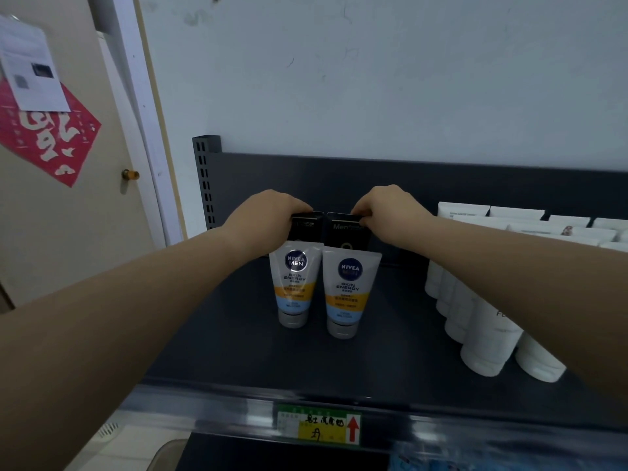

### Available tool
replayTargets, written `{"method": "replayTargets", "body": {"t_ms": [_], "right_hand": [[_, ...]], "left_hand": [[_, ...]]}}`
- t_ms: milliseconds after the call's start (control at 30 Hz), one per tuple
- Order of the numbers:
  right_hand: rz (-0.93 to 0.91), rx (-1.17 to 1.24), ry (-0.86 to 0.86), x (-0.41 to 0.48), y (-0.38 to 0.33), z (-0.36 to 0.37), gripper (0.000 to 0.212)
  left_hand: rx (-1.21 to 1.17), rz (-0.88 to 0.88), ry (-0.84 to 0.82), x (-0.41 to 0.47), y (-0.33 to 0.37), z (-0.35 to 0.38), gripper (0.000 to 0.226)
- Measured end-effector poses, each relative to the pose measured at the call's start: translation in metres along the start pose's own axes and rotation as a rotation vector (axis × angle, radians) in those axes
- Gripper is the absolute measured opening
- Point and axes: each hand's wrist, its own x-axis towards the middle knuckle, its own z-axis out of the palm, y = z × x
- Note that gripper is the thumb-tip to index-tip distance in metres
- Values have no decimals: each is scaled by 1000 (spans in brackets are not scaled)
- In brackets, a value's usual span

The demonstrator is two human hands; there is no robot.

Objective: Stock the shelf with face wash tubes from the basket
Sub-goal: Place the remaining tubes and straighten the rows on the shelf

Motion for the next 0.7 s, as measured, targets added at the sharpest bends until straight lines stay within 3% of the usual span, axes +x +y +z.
{"method": "replayTargets", "body": {"t_ms": [433, 700], "right_hand": [[-7, 2, 12, -3, 0, -1, 34], [-81, -7, 141, -14, -12, -21, 37]], "left_hand": [[8, -7, -43, -3, 4, -3, 42], [1, 40, -3, -9, 18, -20, 38]]}}
